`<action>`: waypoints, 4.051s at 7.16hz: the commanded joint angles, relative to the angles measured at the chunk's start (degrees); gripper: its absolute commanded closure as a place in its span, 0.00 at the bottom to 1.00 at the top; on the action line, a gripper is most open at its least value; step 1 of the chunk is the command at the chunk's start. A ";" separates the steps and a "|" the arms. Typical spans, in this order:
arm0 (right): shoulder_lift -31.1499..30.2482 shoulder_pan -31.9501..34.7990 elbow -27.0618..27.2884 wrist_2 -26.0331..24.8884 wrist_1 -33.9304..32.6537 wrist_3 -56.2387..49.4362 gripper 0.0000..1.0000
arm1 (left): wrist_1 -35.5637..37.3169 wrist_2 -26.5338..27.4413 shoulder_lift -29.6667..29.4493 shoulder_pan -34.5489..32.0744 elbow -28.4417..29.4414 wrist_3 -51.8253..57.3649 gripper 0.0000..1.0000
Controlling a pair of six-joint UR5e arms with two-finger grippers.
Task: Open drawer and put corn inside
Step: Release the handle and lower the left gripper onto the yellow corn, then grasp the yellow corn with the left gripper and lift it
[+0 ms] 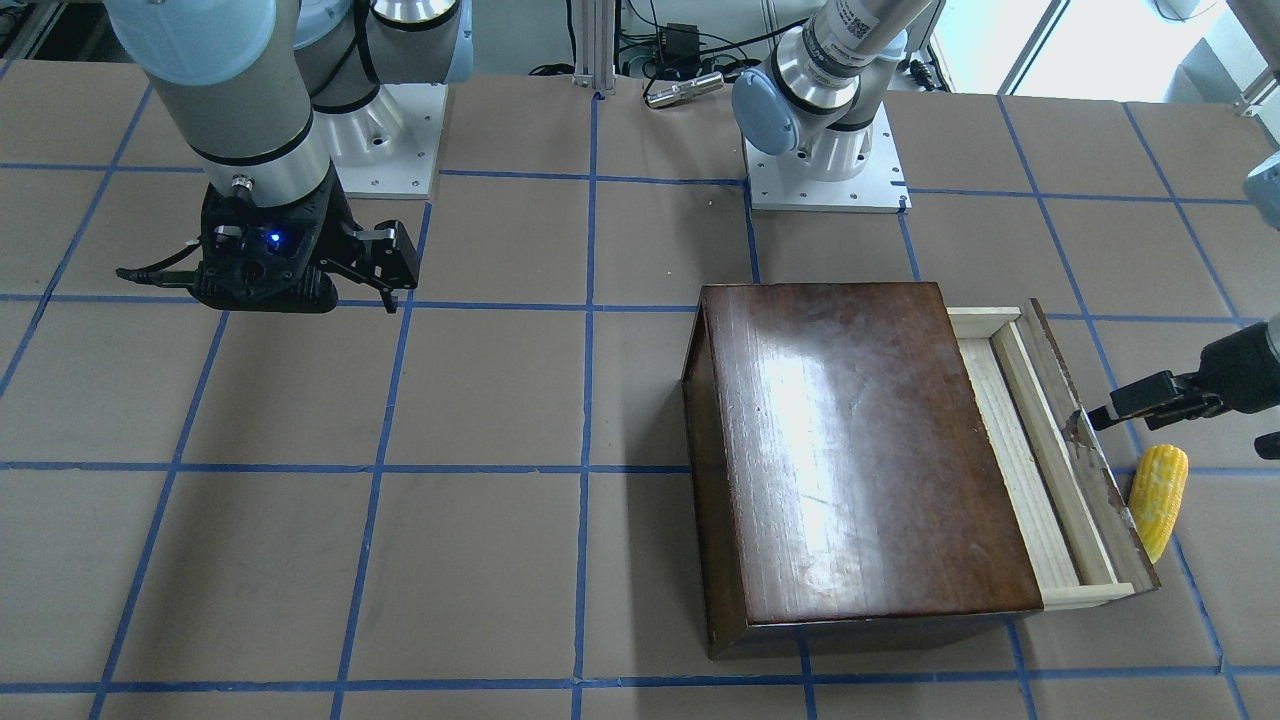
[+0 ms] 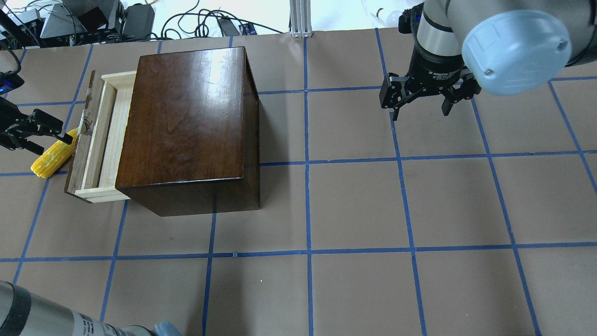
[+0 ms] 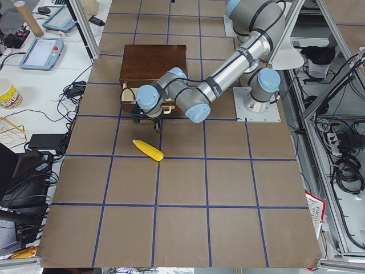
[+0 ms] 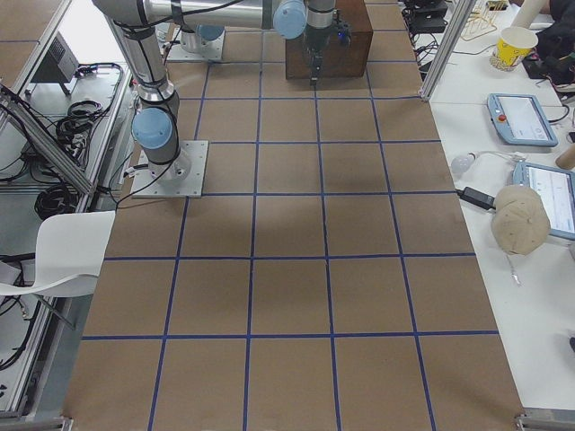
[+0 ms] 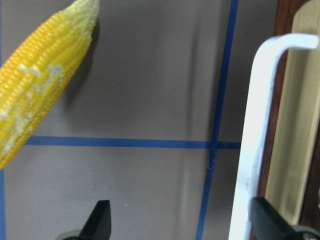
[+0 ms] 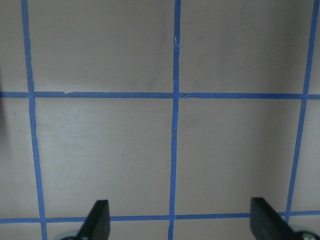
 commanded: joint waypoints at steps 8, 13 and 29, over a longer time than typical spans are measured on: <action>0.05 0.00 0.00 0.00 -0.06 0.00 0.00 | 18.57 14.60 -10.84 0.03 1.04 30.00 0.00; 0.05 0.00 0.00 0.00 0.03 0.00 0.00 | 22.61 13.11 -13.84 0.03 1.04 39.05 0.00; 0.05 0.00 0.00 0.08 0.03 0.00 0.00 | 11.57 13.46 0.89 -2.24 3.40 35.82 1.00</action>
